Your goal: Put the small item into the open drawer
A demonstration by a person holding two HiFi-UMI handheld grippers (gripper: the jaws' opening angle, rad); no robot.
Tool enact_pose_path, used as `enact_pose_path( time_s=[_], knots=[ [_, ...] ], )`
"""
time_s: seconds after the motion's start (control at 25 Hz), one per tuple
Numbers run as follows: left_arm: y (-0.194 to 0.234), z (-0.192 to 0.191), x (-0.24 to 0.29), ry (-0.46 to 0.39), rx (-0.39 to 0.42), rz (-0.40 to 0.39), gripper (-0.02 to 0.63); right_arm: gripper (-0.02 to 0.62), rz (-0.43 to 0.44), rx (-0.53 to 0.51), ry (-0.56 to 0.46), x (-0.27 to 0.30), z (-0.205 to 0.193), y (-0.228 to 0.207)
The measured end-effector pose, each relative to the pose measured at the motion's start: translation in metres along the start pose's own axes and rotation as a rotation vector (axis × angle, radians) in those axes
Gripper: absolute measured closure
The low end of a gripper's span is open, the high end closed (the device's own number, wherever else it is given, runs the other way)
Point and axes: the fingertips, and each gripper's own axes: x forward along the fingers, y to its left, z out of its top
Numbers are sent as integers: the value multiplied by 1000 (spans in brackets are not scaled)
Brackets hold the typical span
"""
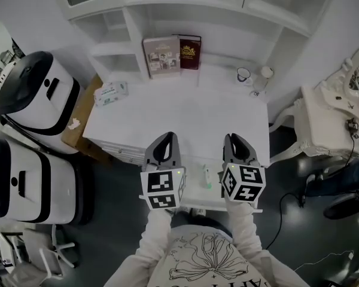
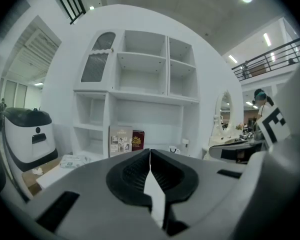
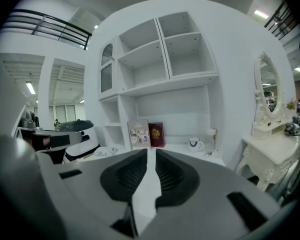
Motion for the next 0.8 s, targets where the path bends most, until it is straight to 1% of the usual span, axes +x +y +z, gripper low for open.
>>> enact_pose_path(
  time_s=[0.2, 0.36, 0.8],
  knots=[
    [-3, 25, -12, -64, 11, 10, 600, 548, 8, -11, -68, -14, 28, 3],
    [-5, 32, -18, -82, 18, 15, 600, 551, 9, -14, -107, -22, 41, 3],
    [-11, 40, -31, -103, 24, 19, 600, 563, 36, -15, -139, -33, 49, 10]
  ],
)
